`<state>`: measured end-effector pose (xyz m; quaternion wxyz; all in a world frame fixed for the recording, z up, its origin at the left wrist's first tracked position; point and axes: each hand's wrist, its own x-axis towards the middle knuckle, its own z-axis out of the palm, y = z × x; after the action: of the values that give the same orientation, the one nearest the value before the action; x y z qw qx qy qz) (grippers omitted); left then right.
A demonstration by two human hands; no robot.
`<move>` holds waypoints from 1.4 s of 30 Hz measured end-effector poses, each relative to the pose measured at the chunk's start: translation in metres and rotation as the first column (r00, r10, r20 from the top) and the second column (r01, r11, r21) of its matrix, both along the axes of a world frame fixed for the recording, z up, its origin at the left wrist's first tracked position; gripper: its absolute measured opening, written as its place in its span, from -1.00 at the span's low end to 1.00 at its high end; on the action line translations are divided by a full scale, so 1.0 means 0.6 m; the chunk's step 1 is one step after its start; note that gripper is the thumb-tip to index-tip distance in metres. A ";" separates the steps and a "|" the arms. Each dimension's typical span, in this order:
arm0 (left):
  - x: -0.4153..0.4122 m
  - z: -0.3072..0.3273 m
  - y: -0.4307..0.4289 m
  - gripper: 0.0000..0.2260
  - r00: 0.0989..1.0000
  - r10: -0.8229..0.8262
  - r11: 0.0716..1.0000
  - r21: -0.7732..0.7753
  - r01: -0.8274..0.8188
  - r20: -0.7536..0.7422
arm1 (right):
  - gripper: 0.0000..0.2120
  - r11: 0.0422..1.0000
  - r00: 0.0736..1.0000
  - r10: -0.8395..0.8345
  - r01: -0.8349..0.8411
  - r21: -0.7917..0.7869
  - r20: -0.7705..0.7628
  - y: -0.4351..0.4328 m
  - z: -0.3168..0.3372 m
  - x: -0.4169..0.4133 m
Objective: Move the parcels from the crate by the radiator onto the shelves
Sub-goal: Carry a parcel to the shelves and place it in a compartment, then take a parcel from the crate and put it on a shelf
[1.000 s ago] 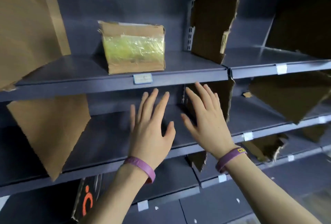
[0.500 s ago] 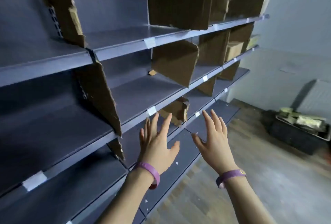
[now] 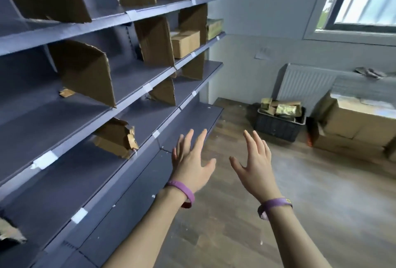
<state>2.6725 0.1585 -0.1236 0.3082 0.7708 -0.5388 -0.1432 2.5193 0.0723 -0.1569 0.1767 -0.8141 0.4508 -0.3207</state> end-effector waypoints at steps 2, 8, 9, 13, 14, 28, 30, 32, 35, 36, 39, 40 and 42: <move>-0.025 -0.004 -0.054 -0.38 0.999 -0.048 0.999 0.008 0.048 -0.003 | -0.32 0.999 0.999 -0.046 0.046 0.009 -0.002 -0.039 -0.002 -0.032; -0.066 -0.015 -0.221 -0.40 0.988 -0.152 0.988 -0.023 0.152 -0.022 | -0.31 0.991 0.990 -0.133 0.133 -0.009 -0.036 -0.168 -0.003 -0.086; -0.072 -0.020 -0.250 -0.41 0.986 -0.166 0.986 -0.034 0.165 -0.031 | -0.32 0.989 0.988 -0.148 0.147 -0.010 -0.037 -0.191 -0.005 -0.091; -0.084 -0.045 -0.372 -0.41 0.971 -0.231 0.973 -0.036 0.230 -0.061 | -0.32 0.978 0.979 -0.205 0.206 0.035 -0.019 -0.290 -0.014 -0.104; -0.082 -0.048 -0.404 -0.41 0.968 -0.242 0.970 -0.037 0.240 -0.071 | -0.32 0.975 0.976 -0.216 0.217 0.039 -0.020 -0.315 -0.015 -0.105; -0.073 -0.054 -0.845 -0.42 0.925 -0.365 0.929 0.015 0.369 -0.107 | -0.29 0.912 0.920 -0.386 0.391 0.124 -0.059 -0.716 -0.008 -0.118; -0.079 -0.061 -0.896 -0.42 0.921 -0.373 0.925 0.034 0.378 -0.109 | -0.29 0.905 0.917 -0.396 0.400 0.148 -0.055 -0.763 -0.016 -0.124; -0.087 -0.067 -0.945 -0.42 0.916 -0.384 0.920 0.037 0.390 -0.118 | -0.28 0.900 0.915 -0.399 0.404 0.165 -0.060 -0.810 -0.026 -0.132; -0.108 -0.077 -1.037 -0.41 0.913 -0.392 0.916 0.039 0.398 -0.116 | -0.28 0.893 0.914 -0.403 0.405 0.195 -0.053 -0.905 -0.041 -0.150; -0.116 -0.079 -1.070 -0.41 0.915 -0.388 0.918 0.038 0.394 -0.110 | -0.28 0.894 0.915 -0.400 0.401 0.201 -0.050 -0.941 -0.046 -0.156; -0.140 -0.083 -1.182 -0.41 0.932 -0.351 0.934 0.039 0.356 -0.092 | -0.28 0.899 0.924 -0.378 0.383 0.213 -0.064 -1.063 -0.055 -0.183; -0.145 -0.082 -1.214 -0.42 0.937 -0.339 0.938 0.046 0.344 -0.087 | -0.27 0.900 0.925 -0.373 0.380 0.214 -0.072 -1.098 -0.055 -0.192; -0.158 -0.083 -1.271 -0.42 0.942 -0.322 0.942 0.067 0.328 -0.091 | -0.27 0.900 0.929 -0.363 0.369 0.233 -0.068 -1.162 -0.055 -0.209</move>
<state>2.5776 -0.6042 -0.1731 0.2699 0.6770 -0.6397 -0.2441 2.3938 -0.6250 -0.1897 0.2057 -0.6910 0.6332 -0.2817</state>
